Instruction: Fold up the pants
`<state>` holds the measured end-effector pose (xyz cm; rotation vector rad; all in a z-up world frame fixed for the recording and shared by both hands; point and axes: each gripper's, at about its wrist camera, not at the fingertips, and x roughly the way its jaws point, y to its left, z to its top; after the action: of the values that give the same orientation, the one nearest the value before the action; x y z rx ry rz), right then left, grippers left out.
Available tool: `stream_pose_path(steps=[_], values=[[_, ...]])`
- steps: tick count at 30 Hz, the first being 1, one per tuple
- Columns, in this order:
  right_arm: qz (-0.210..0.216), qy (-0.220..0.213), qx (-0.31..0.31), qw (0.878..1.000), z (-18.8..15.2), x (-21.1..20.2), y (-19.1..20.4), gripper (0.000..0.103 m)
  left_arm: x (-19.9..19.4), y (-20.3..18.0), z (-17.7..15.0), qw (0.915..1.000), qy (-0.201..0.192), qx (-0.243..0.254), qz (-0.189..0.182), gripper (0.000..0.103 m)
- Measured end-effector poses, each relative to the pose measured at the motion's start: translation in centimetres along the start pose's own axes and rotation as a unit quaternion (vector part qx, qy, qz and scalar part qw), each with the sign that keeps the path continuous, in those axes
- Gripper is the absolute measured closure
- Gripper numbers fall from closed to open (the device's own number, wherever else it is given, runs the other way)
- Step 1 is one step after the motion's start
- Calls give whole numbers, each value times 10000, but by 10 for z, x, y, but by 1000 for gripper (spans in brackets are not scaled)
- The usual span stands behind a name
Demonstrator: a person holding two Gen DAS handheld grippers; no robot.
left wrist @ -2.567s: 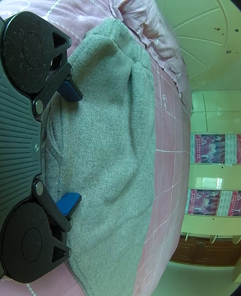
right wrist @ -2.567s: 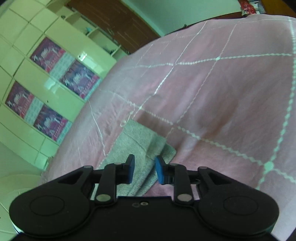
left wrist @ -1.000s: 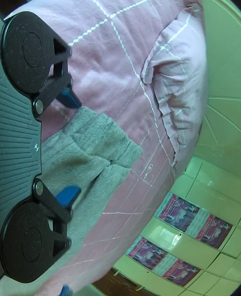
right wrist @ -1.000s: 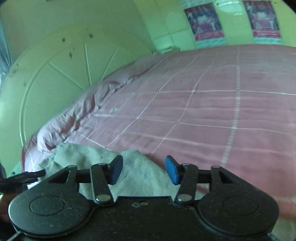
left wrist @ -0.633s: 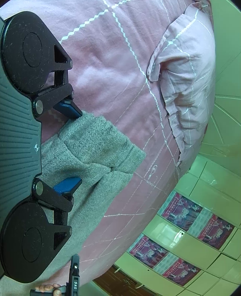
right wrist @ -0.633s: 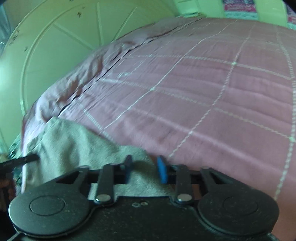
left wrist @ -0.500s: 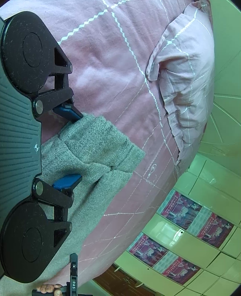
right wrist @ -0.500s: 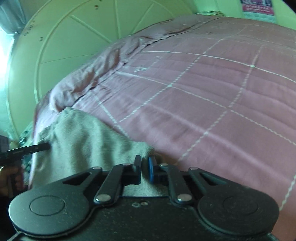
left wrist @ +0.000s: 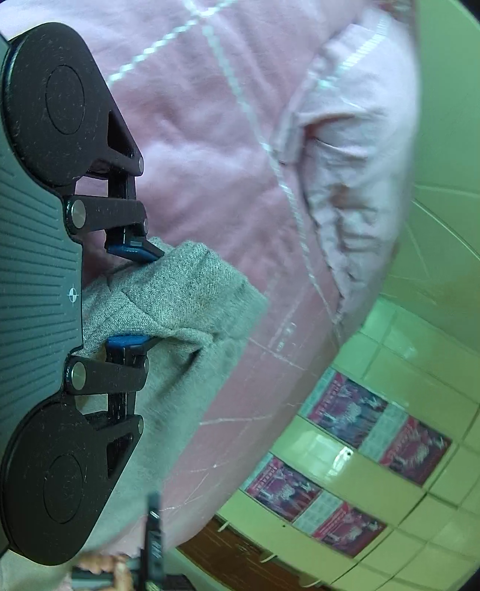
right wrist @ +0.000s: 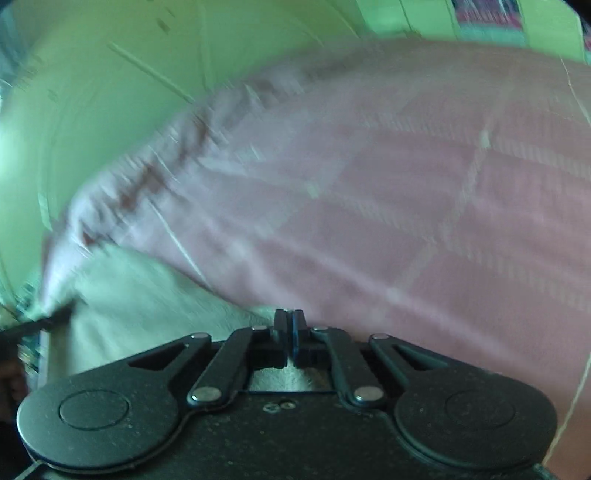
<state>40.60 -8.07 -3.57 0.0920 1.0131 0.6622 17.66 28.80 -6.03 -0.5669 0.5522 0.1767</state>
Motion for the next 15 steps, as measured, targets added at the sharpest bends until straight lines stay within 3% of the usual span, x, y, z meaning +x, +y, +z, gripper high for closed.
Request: stream_pose_path(steps=[2,4,6,9,12,15], values=[[-37,-153,85,9998,-10,5,-2,103,1,3,1,10000,72,-50,-43,60],[-72,-339,406,9986,-12,-9,-4,92,0,-1,1,9998,159,109,76,48],[-222,-877,483,9947,-17,-43,1,90,-9,-2,4,9993,149,200,279,27],[-419,-1395,439,9884,-39,-106,7,88,-41,-22,5,9962,-271,600,569,24],[-788,-1741,540,9801,-78,-151,12,84,-57,-69,0,9901,-445,1318,185,24],[-817,-1687,698,9798,-113,-151,22,84,-47,-123,-20,9777,-320,2059,-254,22]])
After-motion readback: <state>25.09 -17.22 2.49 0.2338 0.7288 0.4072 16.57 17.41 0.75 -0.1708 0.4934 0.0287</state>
